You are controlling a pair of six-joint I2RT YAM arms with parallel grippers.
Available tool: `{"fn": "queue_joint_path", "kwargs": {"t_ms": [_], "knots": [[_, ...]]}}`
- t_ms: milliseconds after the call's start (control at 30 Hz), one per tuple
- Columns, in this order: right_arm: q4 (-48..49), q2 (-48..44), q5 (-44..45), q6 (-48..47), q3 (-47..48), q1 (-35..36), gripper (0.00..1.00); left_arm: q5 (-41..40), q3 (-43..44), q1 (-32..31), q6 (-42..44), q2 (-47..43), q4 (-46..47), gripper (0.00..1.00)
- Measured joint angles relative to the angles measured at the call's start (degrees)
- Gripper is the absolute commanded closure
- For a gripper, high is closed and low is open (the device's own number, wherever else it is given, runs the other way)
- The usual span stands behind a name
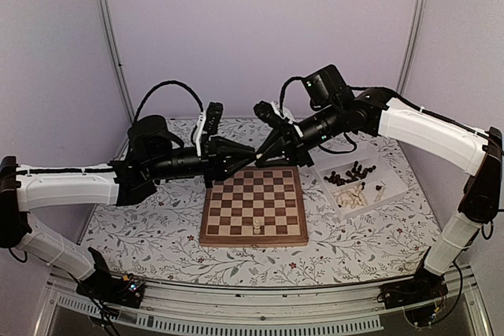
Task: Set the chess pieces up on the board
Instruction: Place the chess piece on the chessboard.
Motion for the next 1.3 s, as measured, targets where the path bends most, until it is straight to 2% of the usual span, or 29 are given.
{"fn": "queue_joint_path", "kwargs": {"t_ms": [167,267,433,500,700,967,1100,1300], "knots": [[0.0,0.0,0.0,0.4,0.0,-0.1,0.87,0.2,0.4,-0.1,-0.1,0.4,0.0,0.89],[0.0,0.0,0.1,0.6,0.0,-0.2,0.81,0.2,0.4,-0.1,-0.2,0.5,0.0,0.91],[0.3,0.0,0.7,1.2,0.0,-0.2,0.48,0.0,0.8,-0.1,0.1,0.5,-1.3,0.92],[0.8,-0.2,2.3,1.4,-0.5,-0.2,0.44,-0.2,1.7,-0.1,0.9,0.4,-4.1,0.92],[0.3,-3.4,6.9,0.0,-8.0,-3.3,0.41,-5.7,7.3,0.6,5.3,-2.0,-20.9,0.92],[3.1,-15.5,11.3,-1.2,-26.4,-18.6,0.41,-17.6,7.6,5.7,6.3,-3.7,-45.5,0.91],[5.9,-20.0,12.3,-1.3,-33.4,-21.7,0.41,-18.7,5.7,6.2,4.8,-1.9,-51.2,0.91],[10.4,-20.2,12.9,-1.4,-37.7,-23.2,0.41,-18.8,5.4,6.2,3.0,3.8,-55.0,0.91]]}}
